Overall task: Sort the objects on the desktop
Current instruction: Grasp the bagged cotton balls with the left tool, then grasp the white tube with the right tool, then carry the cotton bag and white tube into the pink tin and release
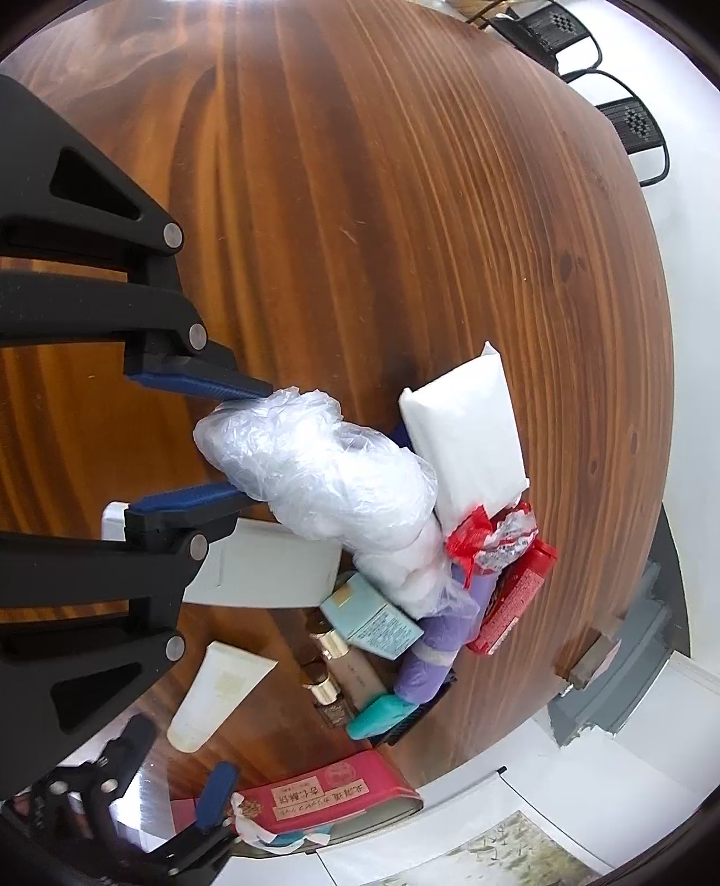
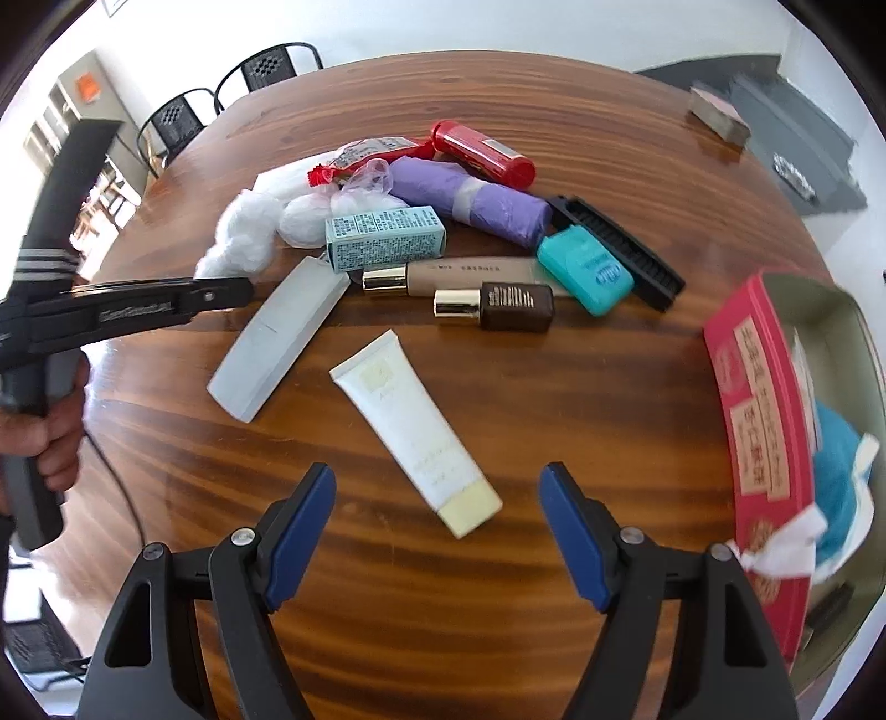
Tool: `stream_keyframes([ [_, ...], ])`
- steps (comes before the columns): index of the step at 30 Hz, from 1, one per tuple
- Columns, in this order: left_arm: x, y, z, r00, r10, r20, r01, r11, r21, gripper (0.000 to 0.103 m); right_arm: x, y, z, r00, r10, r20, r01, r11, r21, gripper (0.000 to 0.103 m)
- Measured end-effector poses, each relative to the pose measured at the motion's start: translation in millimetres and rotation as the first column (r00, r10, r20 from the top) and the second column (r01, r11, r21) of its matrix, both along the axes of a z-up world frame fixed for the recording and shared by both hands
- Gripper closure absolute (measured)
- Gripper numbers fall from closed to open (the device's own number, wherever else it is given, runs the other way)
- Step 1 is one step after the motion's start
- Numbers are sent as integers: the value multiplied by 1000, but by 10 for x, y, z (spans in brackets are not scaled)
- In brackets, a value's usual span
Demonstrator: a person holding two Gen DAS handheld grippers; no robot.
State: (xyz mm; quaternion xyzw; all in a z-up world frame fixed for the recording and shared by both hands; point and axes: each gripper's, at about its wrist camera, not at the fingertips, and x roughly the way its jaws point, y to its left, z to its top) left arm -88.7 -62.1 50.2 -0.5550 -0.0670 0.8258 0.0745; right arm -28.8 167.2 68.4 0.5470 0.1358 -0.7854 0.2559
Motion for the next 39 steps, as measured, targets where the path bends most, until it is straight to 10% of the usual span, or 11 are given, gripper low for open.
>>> stream_keyframes([
  [16,295,123,280,999,34,-32,-33,999,31,72,22,-122,-178,996,82,-31,-80,994,69,75],
  [29,555,455,443,999,-4,-40,4,1000,-1,72,51,360,10,992,-22,123,41,987,-155,75],
  [39,585,1052,637,991,-111,-73,110,994,-19,72,-46,942,558,991,-127,49,136,954,-268,75],
])
